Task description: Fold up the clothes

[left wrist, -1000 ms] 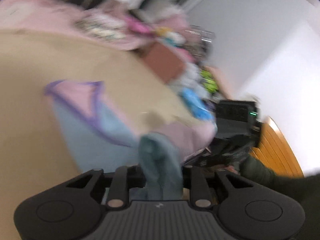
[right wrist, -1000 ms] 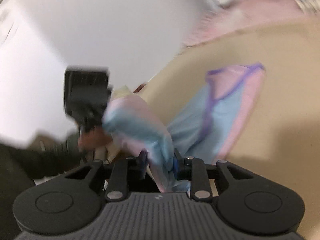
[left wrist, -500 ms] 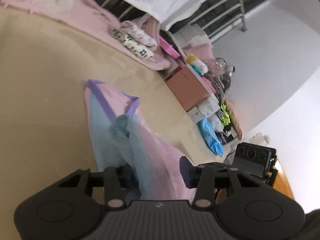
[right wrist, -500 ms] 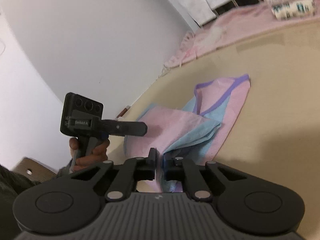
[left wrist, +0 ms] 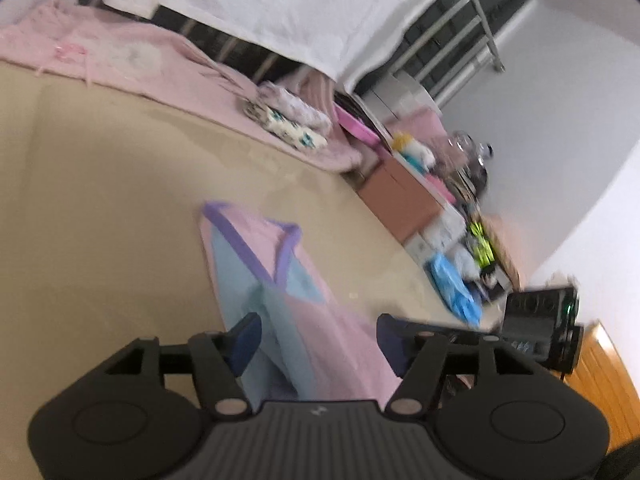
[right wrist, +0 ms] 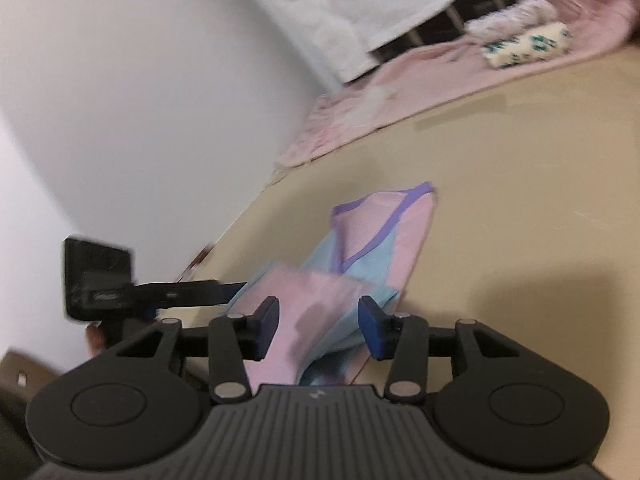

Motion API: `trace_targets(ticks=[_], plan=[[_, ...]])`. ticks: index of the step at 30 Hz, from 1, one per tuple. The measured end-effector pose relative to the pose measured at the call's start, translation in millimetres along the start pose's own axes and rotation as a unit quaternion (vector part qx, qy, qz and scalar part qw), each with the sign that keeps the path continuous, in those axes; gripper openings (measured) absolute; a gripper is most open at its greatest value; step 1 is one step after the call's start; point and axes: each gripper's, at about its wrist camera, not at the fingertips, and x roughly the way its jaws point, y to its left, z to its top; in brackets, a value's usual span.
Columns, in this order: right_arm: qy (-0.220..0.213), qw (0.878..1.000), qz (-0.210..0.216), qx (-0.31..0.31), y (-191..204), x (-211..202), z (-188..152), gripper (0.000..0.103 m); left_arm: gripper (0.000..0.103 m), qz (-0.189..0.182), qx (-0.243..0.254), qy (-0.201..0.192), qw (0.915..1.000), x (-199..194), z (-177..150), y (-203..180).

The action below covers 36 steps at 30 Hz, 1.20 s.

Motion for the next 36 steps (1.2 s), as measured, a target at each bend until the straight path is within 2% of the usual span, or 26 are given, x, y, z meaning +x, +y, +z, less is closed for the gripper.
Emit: trace_targets(ticks=[1,2,3,4,5,6,10,12,14,16,19,21,23,25,26,27,28,31,36], plan=[[0.002,1.000,-0.011,0.002,-1,5,0,0.039,0.047,0.008,0.003,-0.001,1.0000,2,-1,-1],[0.005,1.000,-0.021,0.000,0,11,-1,0.026,0.027,0.020,0.011,0.000,0.9997,5,-5,-4],[0.013,0.999,-0.032,-0.008,2,17,-3,0.016,0.014,0.031,0.020,0.002,0.9993,9,-8,-7],[0.020,0.999,-0.043,-0.017,4,23,-6,0.013,0.013,0.042,0.028,0.003,0.9987,13,-12,-10],[0.023,0.998,-0.055,-0.030,8,27,-8,0.008,0.013,0.055,0.033,0.002,0.9979,15,-18,-13],[0.020,0.996,-0.066,-0.051,13,29,-10,0.007,0.014,0.069,0.032,-0.005,0.9971,15,-25,-15],[0.003,0.986,-0.117,-0.117,31,23,-14,0.009,0.026,0.110,0.025,-0.052,0.9923,1,-47,-22],[-0.017,0.977,-0.141,-0.160,47,14,-17,0.010,0.035,0.129,0.053,-0.087,0.9863,-11,-52,-34],[-0.031,0.969,-0.140,-0.200,66,2,-22,0.010,0.035,0.147,0.086,-0.126,0.9772,-24,-56,-48],[-0.031,0.971,-0.117,-0.207,79,-7,-30,0.010,0.035,0.155,0.120,-0.152,0.9686,-32,-61,-62],[-0.021,0.974,-0.101,-0.200,92,-6,-47,0.010,0.035,0.157,0.164,-0.124,0.9660,-13,-74,-77],[-0.007,0.973,-0.123,-0.196,91,4,-61,0.010,0.029,0.180,0.169,-0.097,0.9641,2,-82,-76],[-0.016,0.972,-0.144,-0.183,88,3,-72,0.011,0.033,0.191,0.160,-0.100,0.9633,6,-89,-73],[-0.041,0.974,-0.152,-0.161,88,-7,-77,0.028,0.038,0.201,0.152,-0.107,0.9618,7,-97,-70],[-0.057,0.975,-0.156,-0.148,90,-13,-79,0.055,0.039,0.207,0.150,-0.115,0.9601,6,-101,-71],[-0.072,0.975,-0.160,-0.135,93,-18,-82,0.060,0.039,0.212,0.148,-0.122,0.9582,6,-103,-72],[-0.083,0.977,-0.157,-0.119,94,-22,-84,0.059,0.039,0.217,0.147,-0.130,0.9562,6,-106,-73],[-0.080,0.984,-0.145,-0.065,94,-19,-92,0.049,0.039,0.232,0.144,-0.151,0.9500,10,-113,-78],[-0.101,0.983,-0.155,0.007,80,-16,-95,0.038,0.039,0.235,0.133,-0.161,0.9492,13,-113,-82]])
